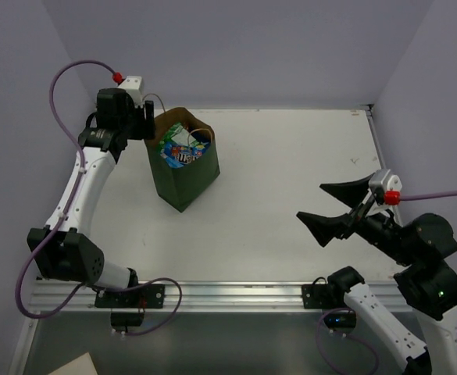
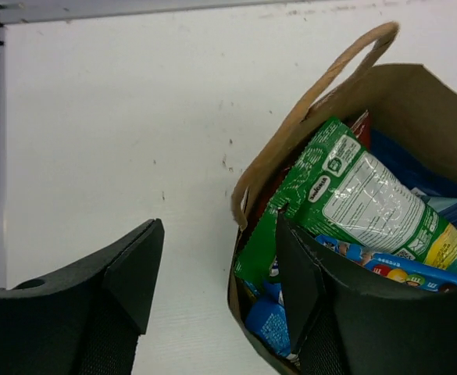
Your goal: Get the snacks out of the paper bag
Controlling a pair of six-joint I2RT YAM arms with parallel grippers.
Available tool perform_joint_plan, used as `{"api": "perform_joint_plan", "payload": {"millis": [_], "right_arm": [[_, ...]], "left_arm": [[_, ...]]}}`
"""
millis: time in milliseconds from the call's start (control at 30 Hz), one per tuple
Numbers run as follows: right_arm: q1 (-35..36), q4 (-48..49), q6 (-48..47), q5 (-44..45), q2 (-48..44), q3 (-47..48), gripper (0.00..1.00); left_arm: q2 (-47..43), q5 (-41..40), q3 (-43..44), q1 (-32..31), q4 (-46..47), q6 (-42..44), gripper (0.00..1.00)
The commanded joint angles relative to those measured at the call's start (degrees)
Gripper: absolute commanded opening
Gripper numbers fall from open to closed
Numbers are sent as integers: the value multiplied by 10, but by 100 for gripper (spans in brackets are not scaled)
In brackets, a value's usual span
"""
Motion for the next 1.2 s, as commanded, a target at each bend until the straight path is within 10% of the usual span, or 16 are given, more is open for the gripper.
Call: {"api": "perform_joint_plan", "payload": {"millis": [0, 133, 367, 800, 1167], "right_arm": [[2, 10, -4, -35, 50, 23, 99], [2, 12, -19, -62, 110, 47, 99], [4, 27, -33, -109, 252, 134, 99], [150, -45, -33, 91, 654, 501, 94], [174, 90, 8, 76, 715, 341, 81]], "left_arm": [[30, 84, 34, 11, 36, 38, 64], [64, 118, 35, 11, 55, 48, 54], [92, 148, 62, 11, 71, 98, 0], [-61, -14, -58, -128, 123, 140, 0], [-157, -90, -177, -174, 163, 98, 0]]}}
